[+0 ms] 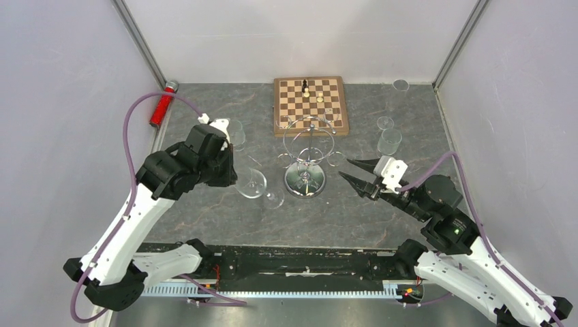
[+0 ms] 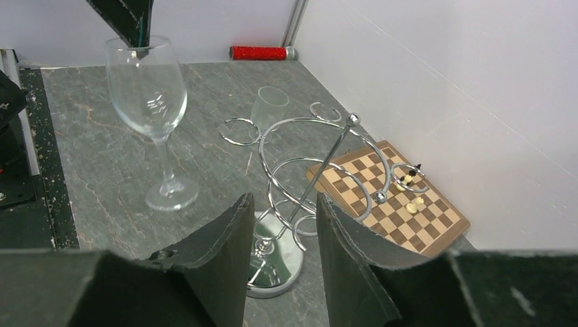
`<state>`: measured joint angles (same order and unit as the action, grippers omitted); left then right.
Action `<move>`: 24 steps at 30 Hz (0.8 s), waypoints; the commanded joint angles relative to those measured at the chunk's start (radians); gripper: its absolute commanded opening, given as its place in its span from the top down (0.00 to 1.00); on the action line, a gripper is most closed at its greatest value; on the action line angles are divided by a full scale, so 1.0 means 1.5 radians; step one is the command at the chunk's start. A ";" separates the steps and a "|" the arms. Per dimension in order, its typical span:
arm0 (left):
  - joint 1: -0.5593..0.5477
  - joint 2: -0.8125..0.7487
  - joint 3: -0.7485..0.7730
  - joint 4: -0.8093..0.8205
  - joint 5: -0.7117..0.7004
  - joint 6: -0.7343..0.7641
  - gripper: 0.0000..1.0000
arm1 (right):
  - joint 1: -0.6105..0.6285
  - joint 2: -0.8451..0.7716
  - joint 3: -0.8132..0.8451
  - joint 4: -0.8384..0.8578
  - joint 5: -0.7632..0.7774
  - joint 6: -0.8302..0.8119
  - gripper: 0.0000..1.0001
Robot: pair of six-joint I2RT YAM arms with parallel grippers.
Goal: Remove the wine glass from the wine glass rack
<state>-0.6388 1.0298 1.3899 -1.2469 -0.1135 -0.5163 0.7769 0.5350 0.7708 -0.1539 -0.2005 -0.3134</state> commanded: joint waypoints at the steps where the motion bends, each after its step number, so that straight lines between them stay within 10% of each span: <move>1: 0.003 0.020 0.055 -0.012 -0.134 0.036 0.98 | 0.001 0.007 0.025 0.001 0.008 0.009 0.58; 24: 0.143 0.195 0.080 0.087 -0.172 0.136 0.98 | 0.001 0.070 0.081 -0.034 0.084 0.043 0.50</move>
<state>-0.4770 1.3052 1.4597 -1.2026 -0.3820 -0.3733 0.7769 0.6250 0.8440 -0.2104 -0.1280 -0.2718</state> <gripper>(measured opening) 0.046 0.488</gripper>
